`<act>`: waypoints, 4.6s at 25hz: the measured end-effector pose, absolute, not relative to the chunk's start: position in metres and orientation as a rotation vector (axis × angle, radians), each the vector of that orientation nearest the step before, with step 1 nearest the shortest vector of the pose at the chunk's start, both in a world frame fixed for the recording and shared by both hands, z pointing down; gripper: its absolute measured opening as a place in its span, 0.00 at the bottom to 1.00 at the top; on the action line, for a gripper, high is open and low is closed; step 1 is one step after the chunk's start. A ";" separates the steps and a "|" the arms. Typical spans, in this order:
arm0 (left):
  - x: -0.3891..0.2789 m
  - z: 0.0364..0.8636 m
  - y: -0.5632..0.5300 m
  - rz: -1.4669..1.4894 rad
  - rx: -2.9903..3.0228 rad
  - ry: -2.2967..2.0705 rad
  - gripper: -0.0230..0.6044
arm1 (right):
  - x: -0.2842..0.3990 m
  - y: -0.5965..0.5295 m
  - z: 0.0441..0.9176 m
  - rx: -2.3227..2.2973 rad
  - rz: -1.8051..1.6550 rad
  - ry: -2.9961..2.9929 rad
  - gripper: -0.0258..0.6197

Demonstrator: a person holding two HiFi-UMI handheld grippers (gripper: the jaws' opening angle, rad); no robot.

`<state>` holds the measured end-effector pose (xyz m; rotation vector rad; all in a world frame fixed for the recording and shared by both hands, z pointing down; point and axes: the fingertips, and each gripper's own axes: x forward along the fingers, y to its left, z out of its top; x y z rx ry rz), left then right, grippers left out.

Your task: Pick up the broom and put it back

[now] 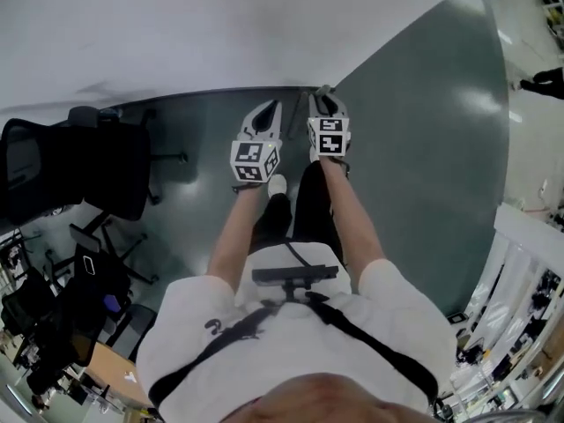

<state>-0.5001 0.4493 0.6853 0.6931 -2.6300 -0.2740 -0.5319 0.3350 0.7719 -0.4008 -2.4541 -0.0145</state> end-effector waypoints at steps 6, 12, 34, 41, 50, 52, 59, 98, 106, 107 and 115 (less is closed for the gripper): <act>-0.473 0.589 0.448 -0.221 0.781 -2.711 0.05 | -0.495 0.336 0.631 -0.374 0.001 -2.664 0.18; -0.459 0.503 0.458 -0.223 0.812 -2.807 0.06 | -0.466 0.341 0.516 -0.386 0.052 -2.863 0.17; -0.398 0.366 0.468 -0.154 0.983 -2.925 0.05 | -0.374 0.355 0.352 -0.315 0.020 -3.160 0.17; -0.383 0.364 0.387 -0.189 1.166 -2.846 0.05 | -0.332 0.285 0.346 -0.173 0.101 -3.185 0.17; -0.318 0.343 0.193 -0.182 1.520 -2.671 0.05 | -0.245 0.125 0.319 0.151 0.092 -3.235 0.17; -0.293 0.342 0.146 -0.187 1.594 -2.625 0.05 | -0.219 0.084 0.316 0.232 0.073 -3.238 0.17; -0.199 0.343 -0.008 -0.168 1.850 -2.450 0.05 | -0.117 -0.055 0.310 0.563 0.012 -3.221 0.17; 0.209 0.421 -0.694 -0.100 2.480 -1.569 0.05 | 0.310 -0.665 0.429 1.664 0.096 -2.640 0.17; 0.246 0.450 -0.832 -0.081 2.427 -1.644 0.05 | 0.343 -0.822 0.457 1.559 0.122 -2.710 0.17; 0.251 0.450 -0.853 -0.080 2.408 -1.662 0.05 | 0.347 -0.844 0.455 1.535 0.128 -2.726 0.17; 0.259 0.467 -1.001 -0.033 2.262 -1.797 0.05 | 0.355 -1.003 0.462 1.364 0.176 -2.789 0.17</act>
